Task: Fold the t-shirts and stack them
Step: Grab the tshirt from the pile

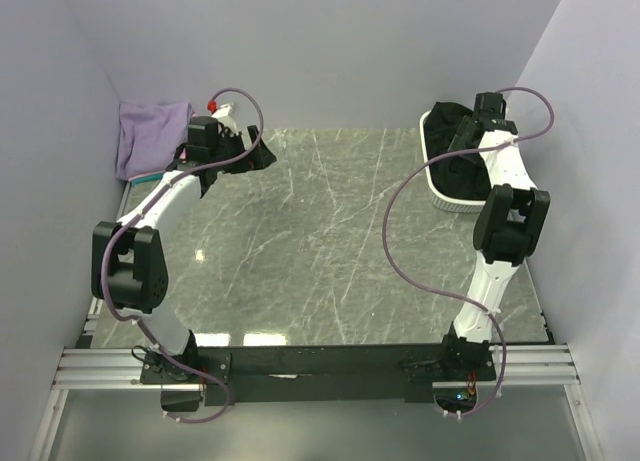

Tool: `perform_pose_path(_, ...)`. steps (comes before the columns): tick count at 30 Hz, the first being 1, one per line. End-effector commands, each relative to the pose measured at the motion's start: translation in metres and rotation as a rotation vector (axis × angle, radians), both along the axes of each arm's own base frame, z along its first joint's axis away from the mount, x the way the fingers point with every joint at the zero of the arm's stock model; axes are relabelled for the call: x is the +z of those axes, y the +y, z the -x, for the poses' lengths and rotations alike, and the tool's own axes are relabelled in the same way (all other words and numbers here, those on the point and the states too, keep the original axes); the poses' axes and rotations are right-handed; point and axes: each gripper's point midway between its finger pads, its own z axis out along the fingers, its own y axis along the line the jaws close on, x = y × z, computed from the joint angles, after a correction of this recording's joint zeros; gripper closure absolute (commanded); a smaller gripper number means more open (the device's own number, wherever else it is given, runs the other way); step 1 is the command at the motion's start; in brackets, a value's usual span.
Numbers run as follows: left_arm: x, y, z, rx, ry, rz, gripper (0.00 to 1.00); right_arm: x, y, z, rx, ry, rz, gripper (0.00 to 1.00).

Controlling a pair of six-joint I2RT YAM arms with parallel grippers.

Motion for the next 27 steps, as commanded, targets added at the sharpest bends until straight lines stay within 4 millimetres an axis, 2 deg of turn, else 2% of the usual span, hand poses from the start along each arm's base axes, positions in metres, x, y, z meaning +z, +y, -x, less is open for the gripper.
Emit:
perform_pose_path(1, 0.015, -0.007, -0.006, -0.027, -0.045, 0.041, 0.0, -0.016, 0.011, -0.002, 0.056, 0.053, -0.044, 0.38)
perform_pose_path(6, 0.01, -0.009, -0.006, -0.037, -0.026, 0.04, 0.0, -0.027, 0.012, -0.001, 0.061, 0.078, -0.046, 0.37)
perform_pose_path(8, 0.009, -0.008, -0.007, -0.034, -0.024, 0.04, 0.01, -0.026, 0.011, -0.003, 0.063, 0.074, -0.045, 0.41)
perform_pose_path(9, 0.008, -0.009, -0.008, -0.035, -0.024, 0.04, 0.0, -0.026, 0.011, -0.004, 0.059, 0.07, -0.047, 0.68)
perform_pose_path(11, 0.008, -0.009, -0.008, -0.034, -0.022, 0.04, 0.01, -0.019, 0.013, -0.006, 0.065, 0.052, -0.051, 0.94)
perform_pose_path(12, 0.008, -0.009, -0.009, -0.034, -0.021, 0.039, 0.01, -0.012, 0.019, -0.012, 0.093, 0.012, -0.068, 1.0)
perform_pose_path(14, 0.009, -0.009, -0.009, -0.033, -0.025, 0.043, 0.01, 0.01, 0.028, -0.009, 0.129, -0.054, -0.076, 1.0)
perform_pose_path(15, 0.011, -0.009, -0.009, -0.031, -0.029, 0.044, 0.01, 0.014, 0.038, -0.011, 0.156, -0.1, -0.09, 1.0)
perform_pose_path(16, 0.014, -0.01, -0.008, -0.036, -0.035, 0.05, 0.0, 0.047, 0.044, -0.009, 0.175, -0.176, -0.081, 1.0)
perform_pose_path(18, 0.017, -0.012, -0.008, -0.043, -0.041, 0.056, 0.01, 0.078, 0.057, -0.007, 0.227, -0.273, -0.069, 1.0)
perform_pose_path(19, 0.02, -0.012, -0.007, -0.043, -0.046, 0.058, 0.0, 0.115, 0.064, 0.0, 0.256, -0.35, -0.054, 1.0)
perform_pose_path(21, 0.022, -0.011, -0.006, -0.039, -0.053, 0.057, 0.01, 0.157, 0.078, 0.009, 0.303, -0.434, -0.026, 1.0)
perform_pose_path(22, 0.025, -0.01, -0.006, -0.035, -0.058, 0.057, 0.01, 0.188, 0.085, 0.02, 0.33, -0.496, -0.017, 1.0)
perform_pose_path(24, 0.028, -0.01, -0.004, -0.035, -0.064, 0.058, 0.0, 0.227, 0.098, 0.033, 0.378, -0.577, -0.014, 1.0)
perform_pose_path(25, 0.03, -0.01, -0.004, -0.036, -0.067, 0.062, 0.01, 0.254, 0.105, 0.047, 0.402, -0.634, -0.012, 1.0)
perform_pose_path(27, 0.033, -0.011, -0.002, -0.04, -0.072, 0.066, 0.01, 0.288, 0.121, 0.064, 0.471, -0.708, -0.022, 1.0)
